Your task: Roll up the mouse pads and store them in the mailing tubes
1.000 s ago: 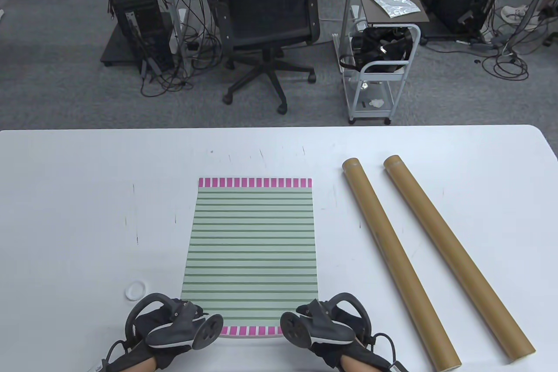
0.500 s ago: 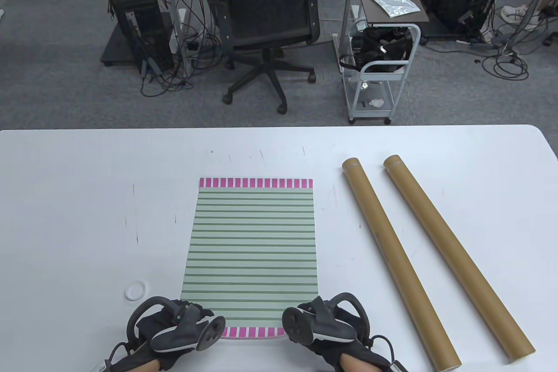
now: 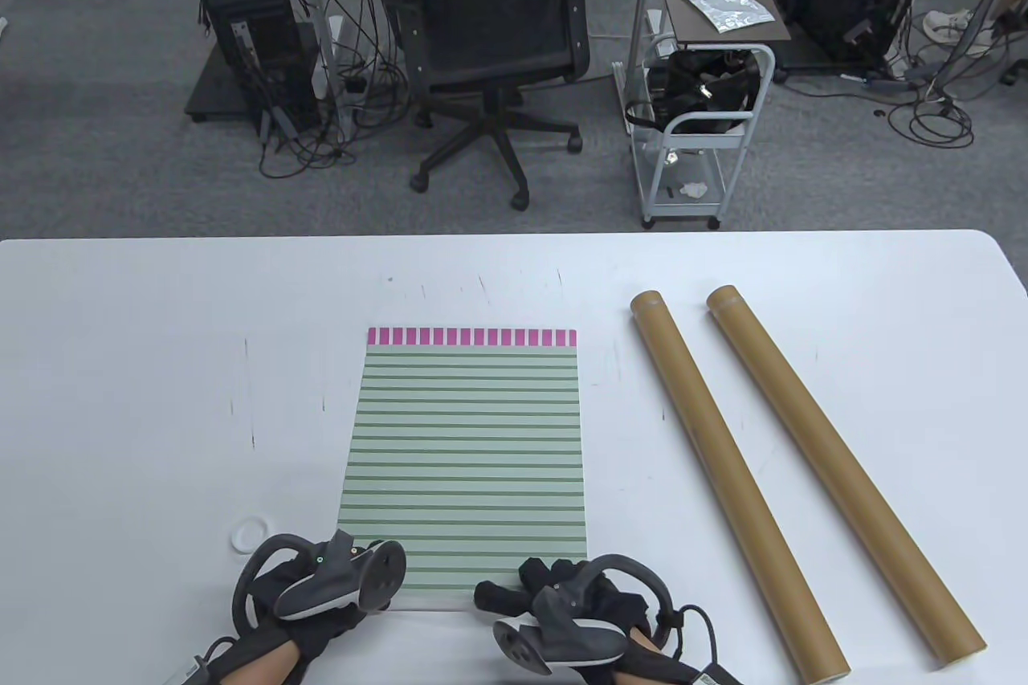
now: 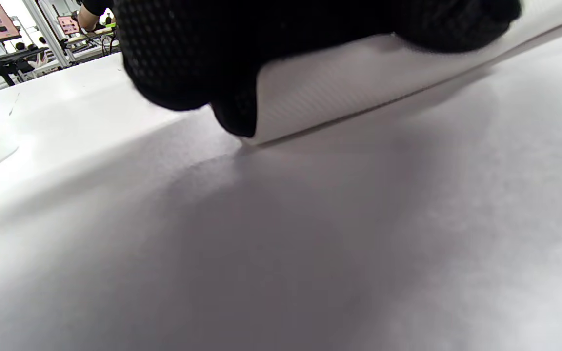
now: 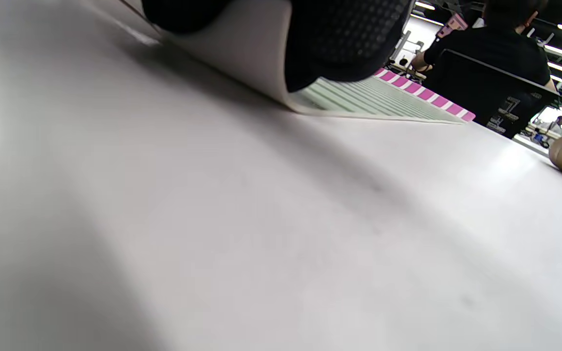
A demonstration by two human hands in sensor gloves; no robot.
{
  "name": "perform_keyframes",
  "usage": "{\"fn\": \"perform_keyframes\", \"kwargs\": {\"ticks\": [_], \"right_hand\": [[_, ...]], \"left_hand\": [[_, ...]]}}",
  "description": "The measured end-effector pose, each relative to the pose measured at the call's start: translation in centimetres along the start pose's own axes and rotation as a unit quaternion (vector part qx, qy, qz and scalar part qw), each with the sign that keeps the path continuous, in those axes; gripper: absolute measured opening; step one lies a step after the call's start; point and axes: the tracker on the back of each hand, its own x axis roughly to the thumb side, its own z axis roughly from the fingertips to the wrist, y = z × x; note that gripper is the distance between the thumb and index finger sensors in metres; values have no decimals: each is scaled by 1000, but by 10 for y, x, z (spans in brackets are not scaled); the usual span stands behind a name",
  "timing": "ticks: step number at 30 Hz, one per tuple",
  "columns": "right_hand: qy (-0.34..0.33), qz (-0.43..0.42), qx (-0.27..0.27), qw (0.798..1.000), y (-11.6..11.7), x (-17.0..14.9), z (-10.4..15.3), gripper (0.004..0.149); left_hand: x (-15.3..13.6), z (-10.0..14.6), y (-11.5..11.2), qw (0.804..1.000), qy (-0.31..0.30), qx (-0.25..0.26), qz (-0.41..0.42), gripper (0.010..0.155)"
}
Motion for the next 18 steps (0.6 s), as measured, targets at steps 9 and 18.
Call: {"fn": "perform_keyframes", "kwargs": {"ticks": [9,18], "right_hand": [[9,-10,12,1000,-6,0,-6,61],[15,-35,19,999,-3,-3,-6,60]], "left_hand": [[22,10,-1,994,-52,27,-89,81],[42,22,-3,979,-92,78,-163,66]]}}
